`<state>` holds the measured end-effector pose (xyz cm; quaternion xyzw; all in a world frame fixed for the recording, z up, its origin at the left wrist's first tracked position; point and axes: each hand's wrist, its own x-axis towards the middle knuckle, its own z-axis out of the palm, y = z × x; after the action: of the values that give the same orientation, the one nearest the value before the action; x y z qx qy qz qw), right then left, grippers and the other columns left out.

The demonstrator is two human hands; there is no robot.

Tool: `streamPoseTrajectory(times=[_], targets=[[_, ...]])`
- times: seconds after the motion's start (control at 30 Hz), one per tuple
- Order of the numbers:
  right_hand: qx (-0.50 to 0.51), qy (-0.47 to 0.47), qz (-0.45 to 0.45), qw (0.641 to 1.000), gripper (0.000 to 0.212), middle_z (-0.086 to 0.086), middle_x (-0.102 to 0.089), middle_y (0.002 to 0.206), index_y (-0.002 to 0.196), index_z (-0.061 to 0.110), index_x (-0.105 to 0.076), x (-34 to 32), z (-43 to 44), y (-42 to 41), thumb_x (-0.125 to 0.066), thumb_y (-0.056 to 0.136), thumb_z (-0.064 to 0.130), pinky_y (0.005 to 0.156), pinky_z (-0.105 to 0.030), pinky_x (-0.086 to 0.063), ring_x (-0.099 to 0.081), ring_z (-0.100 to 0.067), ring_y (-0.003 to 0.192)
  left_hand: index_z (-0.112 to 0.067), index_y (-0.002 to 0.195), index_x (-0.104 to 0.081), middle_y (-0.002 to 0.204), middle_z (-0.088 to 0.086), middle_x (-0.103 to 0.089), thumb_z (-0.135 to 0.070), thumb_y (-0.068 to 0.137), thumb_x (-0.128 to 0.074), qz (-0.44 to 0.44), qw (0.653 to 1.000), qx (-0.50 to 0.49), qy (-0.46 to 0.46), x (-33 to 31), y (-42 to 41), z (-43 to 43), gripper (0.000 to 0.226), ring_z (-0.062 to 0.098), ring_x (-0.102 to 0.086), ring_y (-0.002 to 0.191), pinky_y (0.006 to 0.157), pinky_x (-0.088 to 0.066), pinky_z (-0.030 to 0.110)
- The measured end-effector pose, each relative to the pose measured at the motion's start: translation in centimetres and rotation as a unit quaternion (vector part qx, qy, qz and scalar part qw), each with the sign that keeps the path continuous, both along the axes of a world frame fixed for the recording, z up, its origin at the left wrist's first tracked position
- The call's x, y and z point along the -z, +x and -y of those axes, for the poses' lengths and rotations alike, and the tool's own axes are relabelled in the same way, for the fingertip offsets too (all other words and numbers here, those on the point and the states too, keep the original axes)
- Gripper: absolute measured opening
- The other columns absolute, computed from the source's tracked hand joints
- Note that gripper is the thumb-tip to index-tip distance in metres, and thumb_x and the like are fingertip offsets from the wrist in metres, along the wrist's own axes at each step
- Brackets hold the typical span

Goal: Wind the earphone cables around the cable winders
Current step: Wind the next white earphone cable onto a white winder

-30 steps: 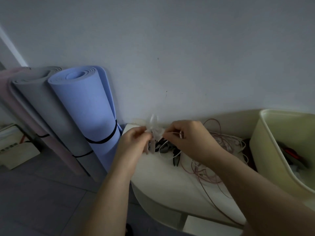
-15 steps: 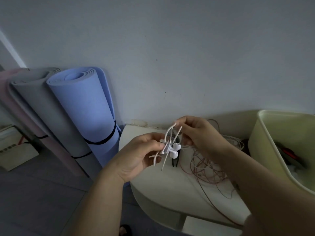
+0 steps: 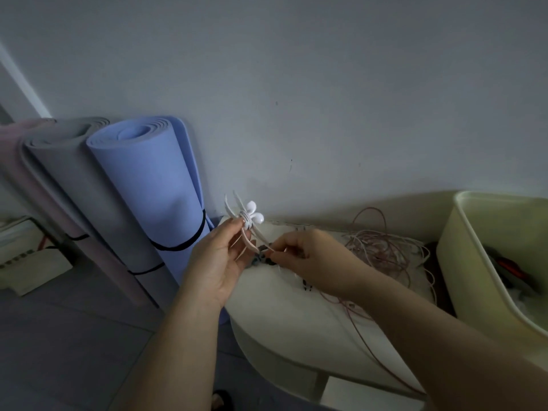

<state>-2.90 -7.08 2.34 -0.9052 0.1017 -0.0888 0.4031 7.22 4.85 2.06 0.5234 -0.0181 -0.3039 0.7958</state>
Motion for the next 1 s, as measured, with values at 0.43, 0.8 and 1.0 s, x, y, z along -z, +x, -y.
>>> streamPoseTrajectory(times=[0.43,0.8,1.0], targets=[[0.134,0.106,0.134,0.976,0.020,0.012,-0.055,0.052,0.080,0.010,-0.068,-1.9,3.2,-1.9,-0.071,0.081,0.030,0.045,-0.007,-0.035,-0.043,0.002,0.041,-0.012,0.094,-0.067,0.073,0.001,-0.066,-0.008,0.090,-0.058,0.178,0.931,0.277,0.157,-0.2,-1.2,0.0,0.011,0.007,-0.056,0.068,0.063,-0.043,0.019],[0.030,0.453,0.063,0.889,0.080,-0.019,-0.041,0.092,0.097,-0.010,-0.059,1.1,2.3,0.2,-0.083,0.056,0.055,0.075,-0.041,-0.029,-0.032,-0.031,0.082,-0.002,0.109,-0.069,0.099,0.012,-0.069,-0.022,0.068,-0.083,0.070,0.941,0.315,-0.099,0.1,-0.5,0.0,0.048,0.020,-0.064,0.091,0.076,-0.054,0.028],[0.056,0.107,0.060,0.991,0.023,-0.014,-0.065,0.072,0.089,0.015,-0.072,1.1,0.7,0.8,-0.053,0.096,0.027,0.056,-0.031,-0.046,-0.051,-0.026,0.057,-0.012,0.106,-0.069,0.089,0.002,-0.075,-0.015,0.090,-0.053,0.005,0.990,0.110,-0.087,-0.3,-0.9,0.3,0.022,0.007,-0.067,0.079,0.077,-0.056,0.022]])
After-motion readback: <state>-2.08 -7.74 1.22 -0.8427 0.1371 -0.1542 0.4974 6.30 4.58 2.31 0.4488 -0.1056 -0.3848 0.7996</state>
